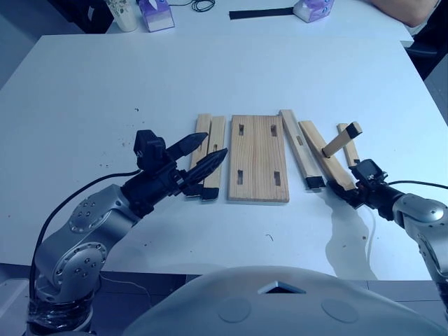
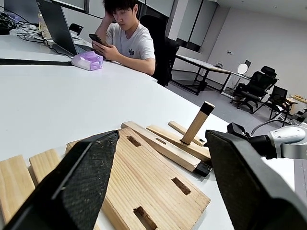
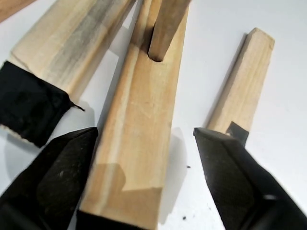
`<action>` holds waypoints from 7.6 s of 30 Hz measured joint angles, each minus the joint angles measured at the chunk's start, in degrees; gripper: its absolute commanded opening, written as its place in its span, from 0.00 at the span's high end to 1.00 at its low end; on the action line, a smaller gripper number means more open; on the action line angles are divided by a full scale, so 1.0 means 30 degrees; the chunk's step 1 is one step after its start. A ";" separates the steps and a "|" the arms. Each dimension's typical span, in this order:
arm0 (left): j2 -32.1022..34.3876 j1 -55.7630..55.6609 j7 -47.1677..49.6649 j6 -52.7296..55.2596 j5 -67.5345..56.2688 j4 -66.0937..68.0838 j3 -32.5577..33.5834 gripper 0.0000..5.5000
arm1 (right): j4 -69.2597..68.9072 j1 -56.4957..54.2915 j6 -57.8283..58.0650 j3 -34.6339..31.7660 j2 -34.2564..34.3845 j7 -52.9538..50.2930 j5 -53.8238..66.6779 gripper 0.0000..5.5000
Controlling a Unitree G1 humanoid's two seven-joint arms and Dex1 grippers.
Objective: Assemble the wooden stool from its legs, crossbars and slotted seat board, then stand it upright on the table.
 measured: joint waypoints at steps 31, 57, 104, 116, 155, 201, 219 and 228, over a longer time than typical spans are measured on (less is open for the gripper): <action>0.0823 -0.4329 0.0908 0.1567 -0.2810 0.3147 0.2646 0.40 | -0.1537 -0.7839 0.2636 -0.3366 0.2941 0.2062 0.7874 0.62; 0.1693 -1.0097 -0.0923 0.2811 -1.0187 0.3531 0.0720 0.24 | 0.0437 -1.3837 0.6910 -0.3382 -0.0865 0.9277 1.9819 0.62; 0.1954 -1.0784 -0.1387 0.3868 -0.9312 0.3620 -0.0797 0.44 | -0.0566 -1.2765 0.4964 -0.1136 -0.0910 1.0617 1.7409 0.62; 0.1904 -1.0781 -0.0768 0.3838 -0.9702 0.3620 -0.0701 0.20 | -0.0570 -1.2783 0.4964 -0.0865 -0.1366 1.1115 1.7323 0.62; 0.5028 -1.0457 -0.5507 0.2704 -0.5109 0.5354 0.2610 0.63 | 0.0988 -0.7308 -0.0264 -0.0437 -0.4645 1.3652 0.9472 0.47; 0.5282 -0.8956 -1.2602 -0.1944 0.5935 0.5246 -0.3811 0.63 | -0.0396 -0.5840 -0.1358 -0.1107 -0.3709 1.2000 0.8522 0.47; 0.5075 -0.9225 -1.2729 -0.1862 0.6115 0.5379 -0.3950 0.63 | -0.0413 -0.5864 -0.1358 -0.0861 -0.3622 1.1665 0.8532 0.47; 0.4940 -0.9677 -1.2646 -0.1395 0.6124 0.5728 -0.3950 0.63 | -0.0416 -0.5853 -0.1361 -0.0861 -0.3602 1.1584 0.8535 0.47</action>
